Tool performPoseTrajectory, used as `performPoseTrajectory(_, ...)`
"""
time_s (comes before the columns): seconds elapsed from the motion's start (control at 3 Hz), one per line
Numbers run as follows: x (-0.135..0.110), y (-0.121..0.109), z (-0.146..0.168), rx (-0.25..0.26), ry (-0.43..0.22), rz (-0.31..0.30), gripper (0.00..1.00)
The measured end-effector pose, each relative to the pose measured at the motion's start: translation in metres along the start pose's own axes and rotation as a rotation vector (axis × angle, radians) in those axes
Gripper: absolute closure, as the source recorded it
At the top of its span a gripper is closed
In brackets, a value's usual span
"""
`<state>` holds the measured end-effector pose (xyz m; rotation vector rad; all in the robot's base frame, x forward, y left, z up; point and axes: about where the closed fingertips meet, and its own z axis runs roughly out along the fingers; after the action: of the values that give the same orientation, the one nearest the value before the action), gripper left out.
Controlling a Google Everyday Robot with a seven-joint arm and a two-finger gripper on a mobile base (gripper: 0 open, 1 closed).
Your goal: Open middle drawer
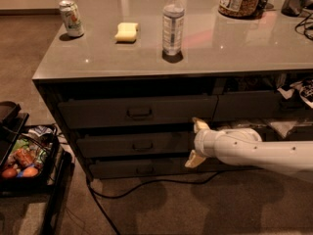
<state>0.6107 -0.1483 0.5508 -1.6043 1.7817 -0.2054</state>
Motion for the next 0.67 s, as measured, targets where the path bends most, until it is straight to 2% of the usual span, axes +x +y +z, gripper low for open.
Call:
performPoseTrajectory(0.33,-0.002,0.005,0.014,-0.054,-0.001,-0.046,0.00)
performPoseTrajectory(0.67,0.007,0.022,0.035,-0.140,-0.054,0.009,0.00)
